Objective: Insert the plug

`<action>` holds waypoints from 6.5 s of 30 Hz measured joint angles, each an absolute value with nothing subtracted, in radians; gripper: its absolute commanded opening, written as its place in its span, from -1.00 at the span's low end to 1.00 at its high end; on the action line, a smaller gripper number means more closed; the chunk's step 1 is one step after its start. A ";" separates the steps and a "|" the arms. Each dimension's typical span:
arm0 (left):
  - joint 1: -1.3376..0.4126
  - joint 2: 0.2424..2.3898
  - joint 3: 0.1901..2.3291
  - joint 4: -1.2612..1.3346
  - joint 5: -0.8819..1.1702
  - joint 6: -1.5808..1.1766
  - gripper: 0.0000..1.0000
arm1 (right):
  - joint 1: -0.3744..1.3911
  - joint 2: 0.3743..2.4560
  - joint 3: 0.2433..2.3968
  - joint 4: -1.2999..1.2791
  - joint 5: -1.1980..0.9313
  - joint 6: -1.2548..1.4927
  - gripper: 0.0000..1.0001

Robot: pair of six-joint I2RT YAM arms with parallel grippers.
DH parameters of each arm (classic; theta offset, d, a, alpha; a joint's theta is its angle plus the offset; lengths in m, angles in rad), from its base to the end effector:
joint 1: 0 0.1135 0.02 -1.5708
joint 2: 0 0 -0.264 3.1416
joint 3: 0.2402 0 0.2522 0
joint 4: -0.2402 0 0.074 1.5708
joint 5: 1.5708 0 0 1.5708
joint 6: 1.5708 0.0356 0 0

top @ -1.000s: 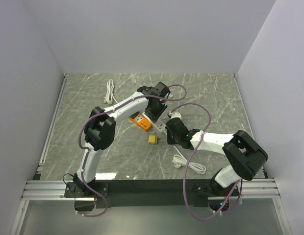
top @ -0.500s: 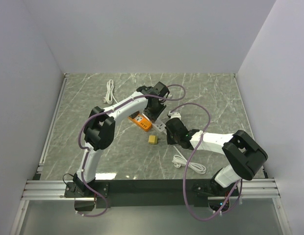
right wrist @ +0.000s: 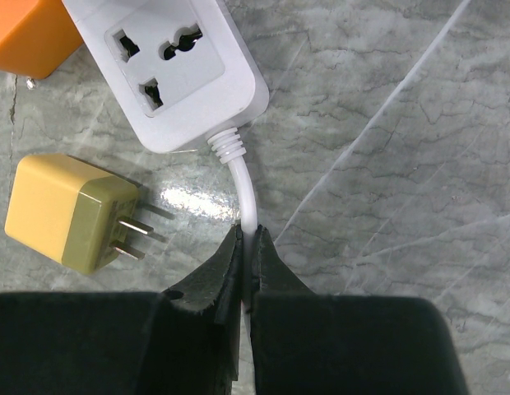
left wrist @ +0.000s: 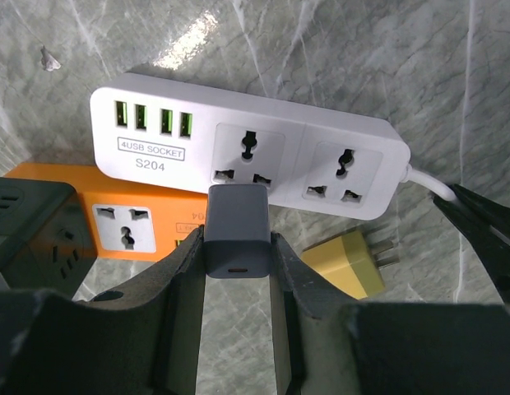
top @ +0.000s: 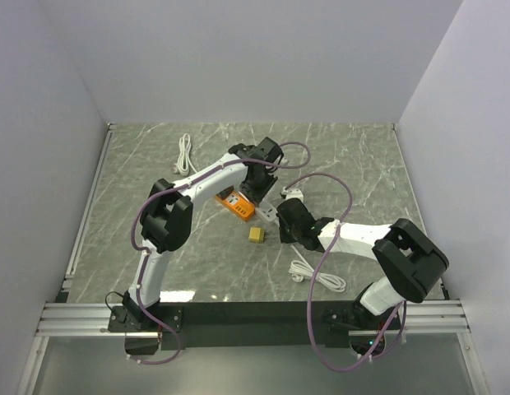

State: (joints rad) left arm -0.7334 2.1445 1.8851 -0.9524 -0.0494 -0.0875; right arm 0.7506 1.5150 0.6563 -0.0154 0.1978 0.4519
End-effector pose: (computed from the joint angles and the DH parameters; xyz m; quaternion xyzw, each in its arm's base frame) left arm 0.3384 -0.3026 0.2278 0.3080 0.9342 -0.0489 0.1734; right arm 0.2100 0.1863 0.1473 -0.1058 0.9299 0.1156 0.3326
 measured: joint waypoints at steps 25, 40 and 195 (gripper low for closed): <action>-0.715 2.174 1.930 -0.971 -0.039 -0.064 -0.99 | 0.759 1.527 0.674 -0.035 0.215 0.452 -1.00; -0.721 2.166 1.917 -0.957 -0.051 -0.065 -0.99 | 0.763 1.530 0.678 -0.039 0.221 0.452 -1.00; -0.743 2.108 1.705 -0.681 -0.069 -0.103 -0.80 | 0.781 1.555 0.706 -0.057 0.270 0.448 -1.00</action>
